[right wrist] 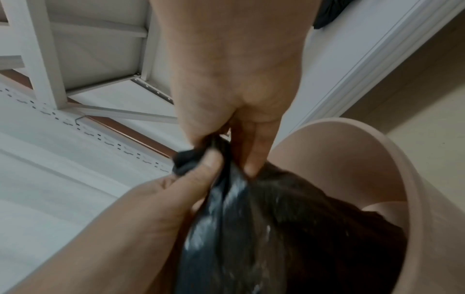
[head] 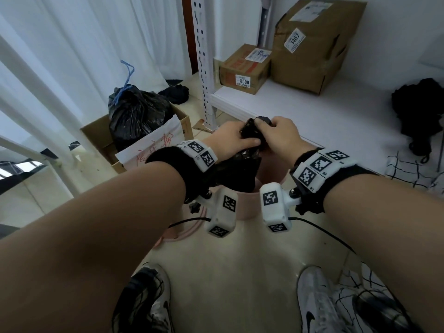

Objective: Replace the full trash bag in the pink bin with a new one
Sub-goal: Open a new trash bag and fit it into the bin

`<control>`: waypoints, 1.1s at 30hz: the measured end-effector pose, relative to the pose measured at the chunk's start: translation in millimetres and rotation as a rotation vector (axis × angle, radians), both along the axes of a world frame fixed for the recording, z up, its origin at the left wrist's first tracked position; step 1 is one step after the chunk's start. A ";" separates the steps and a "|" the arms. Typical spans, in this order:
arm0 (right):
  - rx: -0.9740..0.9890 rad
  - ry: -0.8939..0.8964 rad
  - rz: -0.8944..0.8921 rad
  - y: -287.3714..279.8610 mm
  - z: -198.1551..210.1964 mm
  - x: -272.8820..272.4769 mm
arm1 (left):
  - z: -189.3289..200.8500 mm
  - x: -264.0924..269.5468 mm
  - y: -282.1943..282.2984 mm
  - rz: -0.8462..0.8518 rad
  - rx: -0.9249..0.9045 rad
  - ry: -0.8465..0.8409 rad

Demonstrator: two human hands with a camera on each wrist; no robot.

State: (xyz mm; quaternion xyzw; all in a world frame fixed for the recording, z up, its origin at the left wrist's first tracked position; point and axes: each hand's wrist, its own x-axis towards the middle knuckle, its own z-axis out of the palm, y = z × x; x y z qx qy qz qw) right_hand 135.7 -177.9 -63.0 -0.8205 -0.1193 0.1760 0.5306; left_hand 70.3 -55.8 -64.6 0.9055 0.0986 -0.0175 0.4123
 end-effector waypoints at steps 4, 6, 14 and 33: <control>-0.188 -0.121 -0.138 -4.8 -7.3 12.9 | -0.8 -1.3 7.0 0.119 0.040 0.079; -0.161 -0.111 -0.143 -9.2 -5.8 14.7 | 0.7 -8.4 8.6 0.133 -0.069 0.087; 0.153 0.052 -0.058 -7.9 4.5 5.8 | 10.1 -7.3 -5.2 -0.020 0.030 0.032; 0.152 0.120 -0.166 0.8 -2.9 7.7 | 8.3 -6.1 11.9 0.018 0.352 0.176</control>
